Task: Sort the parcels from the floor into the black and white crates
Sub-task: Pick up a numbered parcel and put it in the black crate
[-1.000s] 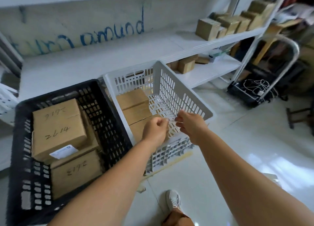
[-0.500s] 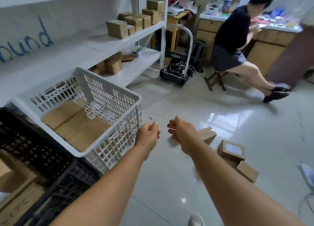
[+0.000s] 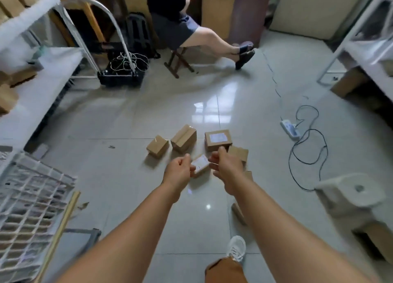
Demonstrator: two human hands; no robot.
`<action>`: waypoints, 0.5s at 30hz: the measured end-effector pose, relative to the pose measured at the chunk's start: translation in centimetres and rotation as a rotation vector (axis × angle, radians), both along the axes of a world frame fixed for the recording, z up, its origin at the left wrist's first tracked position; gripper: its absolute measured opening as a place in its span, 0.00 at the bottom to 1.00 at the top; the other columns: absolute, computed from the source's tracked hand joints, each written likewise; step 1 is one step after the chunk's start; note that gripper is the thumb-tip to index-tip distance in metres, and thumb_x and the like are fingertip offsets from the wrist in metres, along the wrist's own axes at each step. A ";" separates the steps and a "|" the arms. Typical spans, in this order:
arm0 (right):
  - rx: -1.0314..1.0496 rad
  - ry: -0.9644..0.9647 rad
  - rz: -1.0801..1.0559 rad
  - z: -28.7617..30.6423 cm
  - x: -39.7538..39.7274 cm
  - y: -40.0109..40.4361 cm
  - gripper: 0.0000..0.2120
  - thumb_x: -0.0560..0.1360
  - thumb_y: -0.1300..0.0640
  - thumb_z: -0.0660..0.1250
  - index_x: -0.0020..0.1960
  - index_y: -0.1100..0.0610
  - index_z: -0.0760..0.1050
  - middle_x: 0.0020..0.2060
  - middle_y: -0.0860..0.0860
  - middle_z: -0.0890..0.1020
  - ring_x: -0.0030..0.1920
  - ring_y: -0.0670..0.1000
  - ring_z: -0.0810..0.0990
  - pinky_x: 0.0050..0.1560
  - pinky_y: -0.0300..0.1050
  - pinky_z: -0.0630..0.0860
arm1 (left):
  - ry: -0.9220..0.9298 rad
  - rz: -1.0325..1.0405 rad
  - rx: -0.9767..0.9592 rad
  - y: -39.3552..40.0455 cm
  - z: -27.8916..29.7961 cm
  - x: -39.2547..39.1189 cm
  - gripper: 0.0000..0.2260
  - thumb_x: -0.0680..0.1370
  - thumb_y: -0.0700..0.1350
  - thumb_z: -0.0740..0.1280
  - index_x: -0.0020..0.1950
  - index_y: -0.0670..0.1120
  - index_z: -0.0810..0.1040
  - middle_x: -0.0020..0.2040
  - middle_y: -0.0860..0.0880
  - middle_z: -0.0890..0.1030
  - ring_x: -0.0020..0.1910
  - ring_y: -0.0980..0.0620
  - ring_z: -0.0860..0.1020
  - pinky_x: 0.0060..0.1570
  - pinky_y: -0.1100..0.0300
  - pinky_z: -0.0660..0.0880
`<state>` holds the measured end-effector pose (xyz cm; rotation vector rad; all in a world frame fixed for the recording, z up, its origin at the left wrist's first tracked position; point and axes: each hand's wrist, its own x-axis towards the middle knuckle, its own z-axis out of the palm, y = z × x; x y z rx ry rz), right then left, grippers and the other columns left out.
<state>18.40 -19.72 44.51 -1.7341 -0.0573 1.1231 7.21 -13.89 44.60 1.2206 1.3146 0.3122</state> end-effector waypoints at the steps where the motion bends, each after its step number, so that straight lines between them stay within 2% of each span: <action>1: -0.002 0.010 -0.040 -0.4 1.8 -0.8 0.14 0.80 0.49 0.54 0.45 0.53 0.76 0.46 0.51 0.82 0.48 0.52 0.79 0.49 0.47 0.72 | 0.012 -0.030 -0.017 -0.5 -0.5 1.9 0.15 0.83 0.51 0.55 0.57 0.42 0.75 0.44 0.48 0.79 0.40 0.53 0.77 0.50 0.55 0.75; 4: -0.043 0.037 -0.131 -1.9 7.0 -3.4 0.13 0.80 0.52 0.55 0.43 0.53 0.75 0.47 0.54 0.82 0.47 0.52 0.80 0.53 0.48 0.75 | 0.043 -0.114 -0.068 -2.1 -2.1 7.5 0.13 0.83 0.50 0.55 0.53 0.45 0.76 0.44 0.46 0.79 0.40 0.52 0.75 0.44 0.58 0.73; 7: -0.087 0.079 -0.238 -3.7 11.7 -5.8 0.15 0.80 0.53 0.55 0.51 0.58 0.78 0.56 0.61 0.81 0.57 0.60 0.80 0.64 0.58 0.73 | 0.048 -0.167 -0.144 -3.5 -3.8 12.3 0.12 0.83 0.49 0.55 0.47 0.46 0.75 0.42 0.45 0.76 0.39 0.51 0.72 0.39 0.60 0.70; 9: -0.117 0.101 -0.296 -5.2 14.5 -7.4 0.17 0.80 0.53 0.55 0.55 0.62 0.77 0.57 0.63 0.80 0.60 0.62 0.78 0.64 0.60 0.71 | 0.066 -0.195 -0.192 -4.3 -5.3 15.0 0.12 0.82 0.49 0.55 0.44 0.47 0.73 0.43 0.43 0.75 0.40 0.50 0.71 0.39 0.60 0.69; 11: -0.146 0.129 -0.322 -6.9 17.0 -8.9 0.18 0.81 0.53 0.54 0.56 0.63 0.77 0.58 0.64 0.79 0.60 0.63 0.78 0.65 0.60 0.71 | 0.105 -0.192 -0.235 -4.9 -7.2 17.2 0.12 0.82 0.50 0.55 0.44 0.48 0.73 0.44 0.44 0.77 0.42 0.48 0.74 0.44 0.59 0.72; 14: -0.186 0.141 -0.374 -10.4 20.1 -10.7 0.15 0.81 0.52 0.55 0.49 0.59 0.77 0.56 0.59 0.82 0.54 0.58 0.81 0.62 0.55 0.75 | 0.117 -0.163 -0.321 -5.7 -10.2 19.7 0.11 0.82 0.50 0.56 0.47 0.46 0.73 0.42 0.46 0.75 0.39 0.49 0.73 0.39 0.61 0.70; 15: -0.204 0.152 -0.389 -11.6 20.9 -11.1 0.14 0.80 0.52 0.55 0.48 0.58 0.77 0.55 0.57 0.82 0.55 0.57 0.81 0.63 0.55 0.75 | 0.135 -0.159 -0.337 -6.0 -11.2 20.3 0.11 0.82 0.50 0.56 0.46 0.46 0.72 0.42 0.46 0.75 0.40 0.49 0.72 0.39 0.61 0.70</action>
